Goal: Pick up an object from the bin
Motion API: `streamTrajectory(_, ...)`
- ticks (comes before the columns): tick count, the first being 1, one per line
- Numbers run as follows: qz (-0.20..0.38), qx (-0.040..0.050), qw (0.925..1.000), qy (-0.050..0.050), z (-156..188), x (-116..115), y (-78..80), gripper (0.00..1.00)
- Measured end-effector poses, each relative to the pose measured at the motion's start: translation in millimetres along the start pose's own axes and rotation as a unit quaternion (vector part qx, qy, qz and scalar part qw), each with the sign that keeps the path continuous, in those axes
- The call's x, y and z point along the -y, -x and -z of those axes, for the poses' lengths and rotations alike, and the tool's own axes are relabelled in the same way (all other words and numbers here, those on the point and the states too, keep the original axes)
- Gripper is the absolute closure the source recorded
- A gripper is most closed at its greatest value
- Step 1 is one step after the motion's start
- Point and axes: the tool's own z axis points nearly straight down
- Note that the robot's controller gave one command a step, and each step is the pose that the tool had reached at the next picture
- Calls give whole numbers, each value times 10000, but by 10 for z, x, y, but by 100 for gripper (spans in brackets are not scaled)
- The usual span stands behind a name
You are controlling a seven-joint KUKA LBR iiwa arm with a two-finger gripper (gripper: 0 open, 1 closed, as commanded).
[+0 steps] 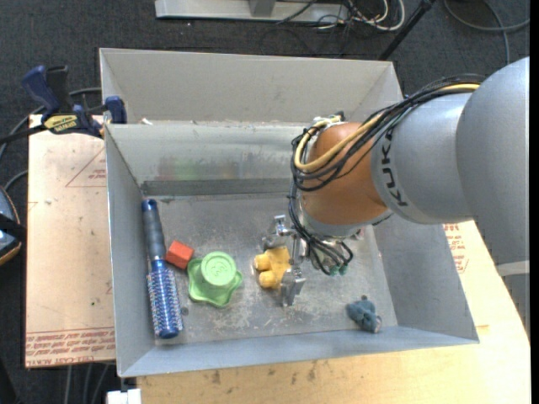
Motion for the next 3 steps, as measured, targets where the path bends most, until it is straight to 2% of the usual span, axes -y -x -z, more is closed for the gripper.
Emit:
streamTrajectory(1,2,34,10000,4,26,-6,21,100)
streamTrajectory(3,7,43,10000,-3,1232,-13,65,100)
